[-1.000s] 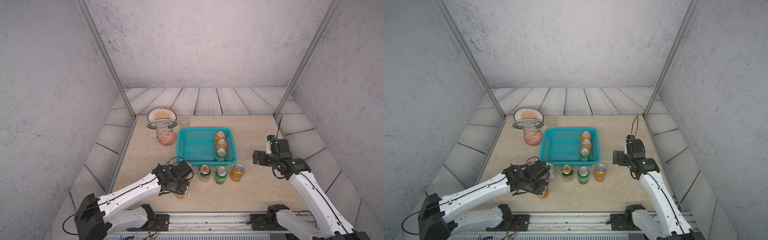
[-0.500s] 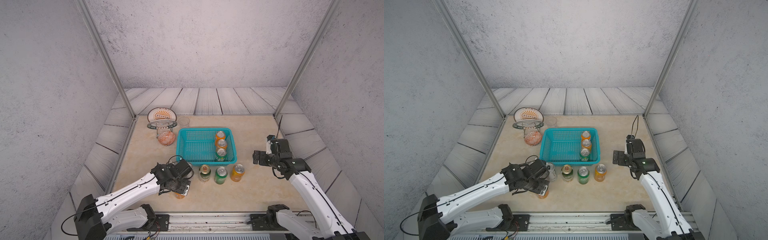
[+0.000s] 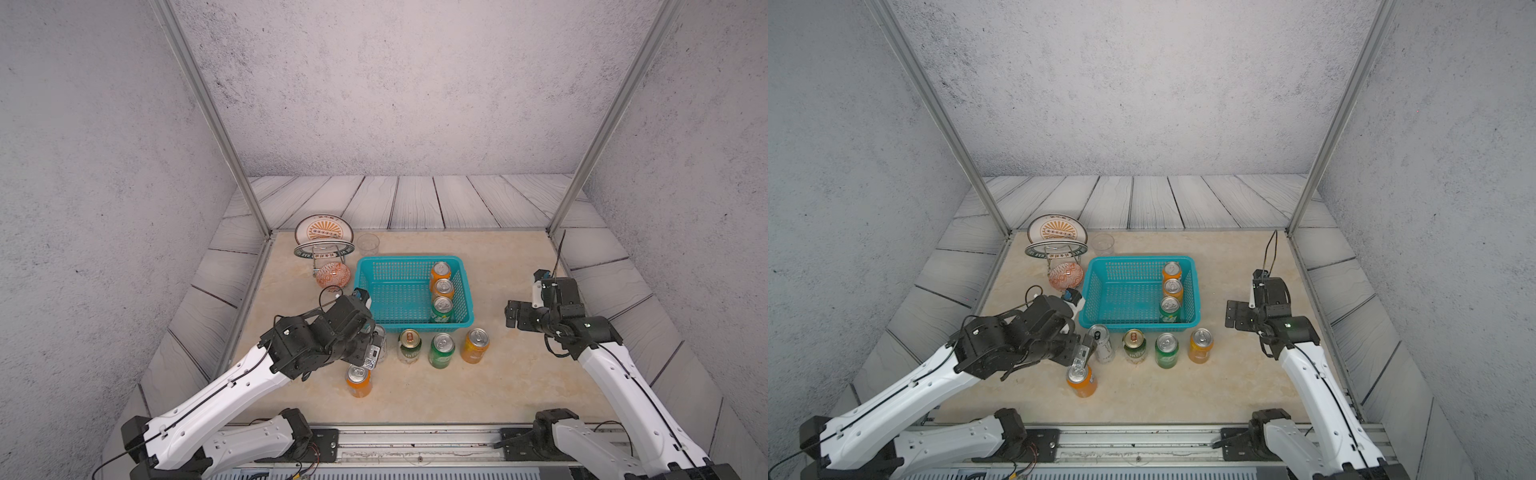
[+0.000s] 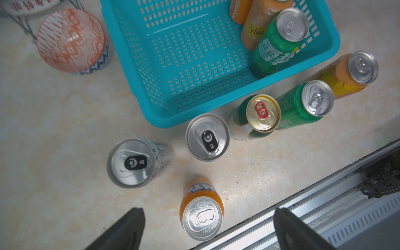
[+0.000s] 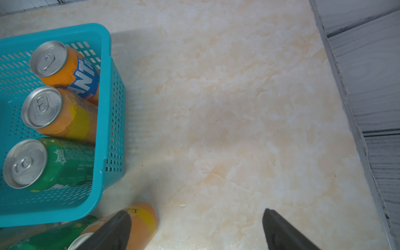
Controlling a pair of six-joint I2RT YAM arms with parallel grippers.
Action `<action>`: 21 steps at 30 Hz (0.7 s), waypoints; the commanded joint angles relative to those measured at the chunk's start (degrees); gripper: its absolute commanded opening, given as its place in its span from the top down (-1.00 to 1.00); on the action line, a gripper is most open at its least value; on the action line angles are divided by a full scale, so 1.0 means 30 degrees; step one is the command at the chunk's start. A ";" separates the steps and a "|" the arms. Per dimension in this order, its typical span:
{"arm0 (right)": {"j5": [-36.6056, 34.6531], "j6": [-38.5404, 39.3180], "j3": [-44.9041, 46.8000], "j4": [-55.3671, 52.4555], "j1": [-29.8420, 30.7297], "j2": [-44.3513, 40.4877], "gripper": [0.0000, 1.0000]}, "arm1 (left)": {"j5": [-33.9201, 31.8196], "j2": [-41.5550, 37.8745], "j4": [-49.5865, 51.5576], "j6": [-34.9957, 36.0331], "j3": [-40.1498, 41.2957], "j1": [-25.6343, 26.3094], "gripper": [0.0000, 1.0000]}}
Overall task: Take out the drinks from the basket
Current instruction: Place the drink at the center of the board.
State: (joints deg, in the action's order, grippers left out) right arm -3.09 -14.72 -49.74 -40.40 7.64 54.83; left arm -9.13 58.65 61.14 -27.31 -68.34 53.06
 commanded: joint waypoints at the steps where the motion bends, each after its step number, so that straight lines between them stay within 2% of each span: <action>1: 0.0210 0.0131 0.0062 0.0019 -0.0129 -0.0218 -0.99 | -0.1007 0.1030 0.0136 0.1802 -0.1642 0.0043 -0.97; 11: 0.0148 0.0131 0.0053 -0.0069 -0.0129 -0.0266 -0.99 | -0.0521 0.6870 -0.1813 0.4930 -0.6698 0.0011 -0.97; 21: -0.0110 0.0146 0.0084 -0.0101 -0.0165 -0.0317 -0.99 | 0.1221 1.2668 -0.3818 0.5672 -1.0549 0.0038 -0.97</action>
State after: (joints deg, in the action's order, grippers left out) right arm -3.05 -14.70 -49.74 -40.42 7.40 54.83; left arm -7.16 93.95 51.77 -11.57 -97.23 53.06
